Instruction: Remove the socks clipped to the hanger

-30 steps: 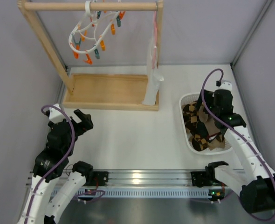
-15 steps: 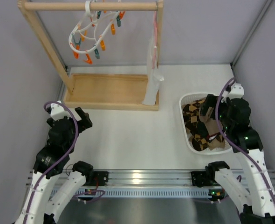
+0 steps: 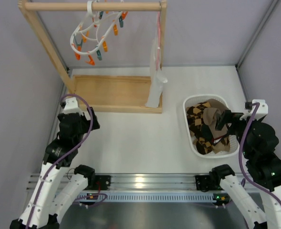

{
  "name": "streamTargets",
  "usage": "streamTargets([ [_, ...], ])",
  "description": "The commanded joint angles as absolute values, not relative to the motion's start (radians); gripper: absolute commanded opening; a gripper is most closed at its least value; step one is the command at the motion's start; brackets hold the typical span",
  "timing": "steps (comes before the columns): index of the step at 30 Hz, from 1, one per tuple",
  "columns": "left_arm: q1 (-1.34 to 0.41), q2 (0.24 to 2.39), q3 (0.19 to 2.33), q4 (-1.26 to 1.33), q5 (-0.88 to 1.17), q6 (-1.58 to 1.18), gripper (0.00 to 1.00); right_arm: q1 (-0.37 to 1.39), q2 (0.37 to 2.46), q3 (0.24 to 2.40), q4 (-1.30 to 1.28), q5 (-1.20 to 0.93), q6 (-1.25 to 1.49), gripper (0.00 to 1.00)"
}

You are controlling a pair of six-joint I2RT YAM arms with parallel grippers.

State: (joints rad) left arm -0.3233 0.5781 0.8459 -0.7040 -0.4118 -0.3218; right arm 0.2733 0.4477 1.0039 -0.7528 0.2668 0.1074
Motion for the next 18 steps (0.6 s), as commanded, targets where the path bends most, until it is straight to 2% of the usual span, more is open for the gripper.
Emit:
streamTargets([
  [1,-0.267,0.607,0.854,-0.637,-0.264,-0.275,0.98,0.342,0.402,1.006,-0.825,0.405,0.061,0.99],
  [5,-0.245,0.548,0.833,-0.626,-0.242,-0.265,0.98,0.39,0.336,0.976,-0.834,0.405,0.048,0.99],
  [10,-0.245,0.434,0.802,-0.62,-0.227,-0.262,0.98,0.391,0.282,1.041,-0.903,0.469,0.018,1.0],
  [18,-0.247,0.388,0.833,-0.626,-0.166,-0.227,0.98,0.393,0.238,1.097,-0.966,0.502,0.009,0.99],
])
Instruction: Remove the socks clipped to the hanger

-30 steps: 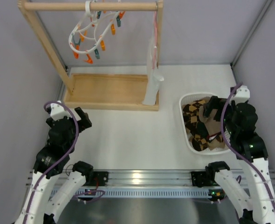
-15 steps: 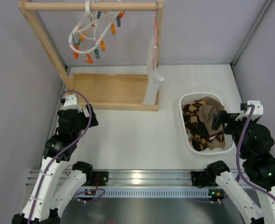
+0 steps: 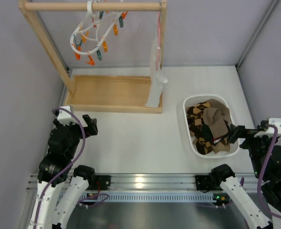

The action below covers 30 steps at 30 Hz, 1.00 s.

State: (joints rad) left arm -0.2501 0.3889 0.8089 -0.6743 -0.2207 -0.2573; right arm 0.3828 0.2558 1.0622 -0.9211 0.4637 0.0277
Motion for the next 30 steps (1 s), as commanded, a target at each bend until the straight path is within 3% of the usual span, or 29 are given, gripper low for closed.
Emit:
streamTargets([
  [1,-0.247,0.391,0.844,-0.626,-0.147,-0.212,0.98,0.391,0.235,1.097,-0.966,0.494,0.011,1.0],
  [10,-0.252,0.391,0.922,-0.692,-0.035,-0.14,0.98,0.393,0.252,1.134,-1.009,0.483,0.014,1.0],
  [30,-0.262,0.37,0.934,-0.707,-0.084,-0.132,0.98,0.391,0.232,1.161,-1.037,0.474,0.011,0.99],
])
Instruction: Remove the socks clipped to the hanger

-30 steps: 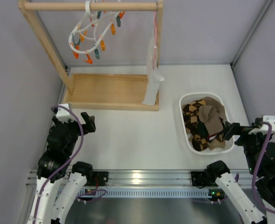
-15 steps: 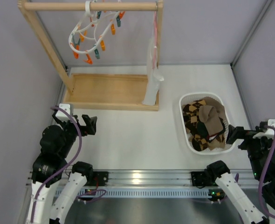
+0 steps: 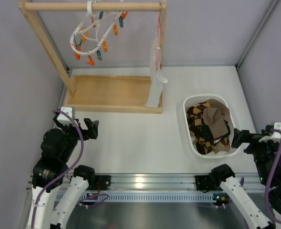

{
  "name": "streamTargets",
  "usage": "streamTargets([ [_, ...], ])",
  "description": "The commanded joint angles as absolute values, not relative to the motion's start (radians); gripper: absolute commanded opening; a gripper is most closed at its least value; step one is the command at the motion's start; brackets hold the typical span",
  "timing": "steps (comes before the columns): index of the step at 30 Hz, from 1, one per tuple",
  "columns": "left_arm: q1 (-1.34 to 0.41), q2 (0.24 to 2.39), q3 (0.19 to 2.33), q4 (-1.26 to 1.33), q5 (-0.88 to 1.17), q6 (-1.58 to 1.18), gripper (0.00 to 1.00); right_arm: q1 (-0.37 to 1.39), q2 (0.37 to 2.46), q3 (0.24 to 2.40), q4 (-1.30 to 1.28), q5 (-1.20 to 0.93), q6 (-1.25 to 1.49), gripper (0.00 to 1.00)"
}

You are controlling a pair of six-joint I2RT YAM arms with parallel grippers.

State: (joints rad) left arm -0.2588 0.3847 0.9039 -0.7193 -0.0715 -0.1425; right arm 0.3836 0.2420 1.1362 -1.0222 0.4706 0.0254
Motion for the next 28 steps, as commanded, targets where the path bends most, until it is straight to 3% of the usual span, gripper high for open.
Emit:
streamTargets([
  [1,-0.262,0.37,0.934,-0.707,-0.084,-0.133,0.98,0.393,0.233,1.161,-1.037,0.471,0.011,1.0],
  [28,-0.262,0.354,0.934,-0.704,-0.106,-0.14,0.98,0.391,0.232,1.161,-1.037,0.465,0.011,0.99],
])
